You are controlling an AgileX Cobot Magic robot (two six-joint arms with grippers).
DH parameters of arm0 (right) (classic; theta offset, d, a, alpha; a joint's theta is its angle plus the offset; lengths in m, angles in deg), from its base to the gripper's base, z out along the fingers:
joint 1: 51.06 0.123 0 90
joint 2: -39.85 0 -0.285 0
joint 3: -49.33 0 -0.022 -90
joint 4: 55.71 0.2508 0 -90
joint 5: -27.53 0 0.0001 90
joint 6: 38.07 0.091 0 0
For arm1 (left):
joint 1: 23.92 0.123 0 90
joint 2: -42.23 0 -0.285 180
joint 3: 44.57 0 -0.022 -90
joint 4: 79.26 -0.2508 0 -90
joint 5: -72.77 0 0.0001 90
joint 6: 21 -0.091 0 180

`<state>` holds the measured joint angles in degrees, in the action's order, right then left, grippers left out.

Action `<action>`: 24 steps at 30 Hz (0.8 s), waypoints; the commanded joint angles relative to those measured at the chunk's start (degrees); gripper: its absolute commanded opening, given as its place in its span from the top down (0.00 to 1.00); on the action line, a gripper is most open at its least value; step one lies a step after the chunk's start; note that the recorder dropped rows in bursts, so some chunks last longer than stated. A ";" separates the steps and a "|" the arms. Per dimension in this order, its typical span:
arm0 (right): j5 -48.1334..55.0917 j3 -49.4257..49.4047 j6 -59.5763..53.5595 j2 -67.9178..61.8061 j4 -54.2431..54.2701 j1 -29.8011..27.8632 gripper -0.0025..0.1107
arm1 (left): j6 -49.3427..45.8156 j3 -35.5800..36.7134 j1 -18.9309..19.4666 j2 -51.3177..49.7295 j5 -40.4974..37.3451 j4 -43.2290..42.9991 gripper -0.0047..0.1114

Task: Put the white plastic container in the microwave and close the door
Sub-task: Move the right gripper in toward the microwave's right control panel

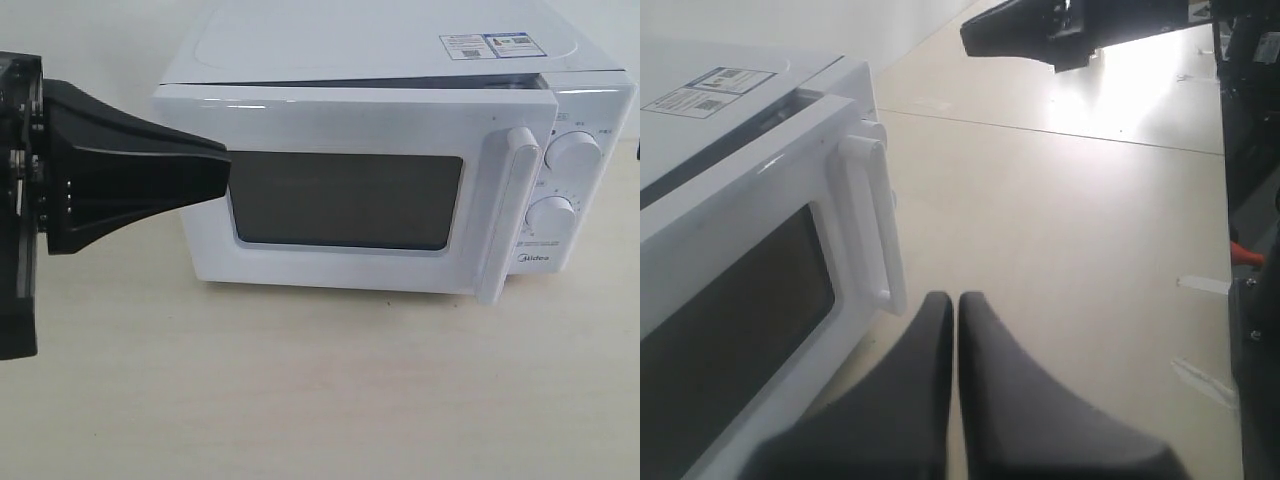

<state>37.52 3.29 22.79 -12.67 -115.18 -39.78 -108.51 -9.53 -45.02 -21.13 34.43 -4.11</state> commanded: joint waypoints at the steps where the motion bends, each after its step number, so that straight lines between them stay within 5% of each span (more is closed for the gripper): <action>1: 19.72 4.87 -20.94 -0.04 8.56 1.73 0.98 | 0.56 0.28 -0.16 0.34 -0.01 -0.01 0.93; 9: 27.77 10.32 -58.83 0.08 58.45 14.16 0.98 | 0.56 0.28 -0.16 0.34 -0.01 -0.01 0.93; 16: 4.37 2.21 -46.50 -0.54 60.43 16.93 0.98 | 0.56 0.28 -0.16 0.34 -0.01 -0.01 0.93; 24: -21.85 -6.04 -46.16 -6.02 60.27 16.93 0.98 | 0.56 0.28 -0.16 0.34 -0.01 -0.01 0.93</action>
<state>23.33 -1.47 -23.86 -16.41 -55.09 -23.08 -108.51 -9.53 -45.02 -21.13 34.43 -4.11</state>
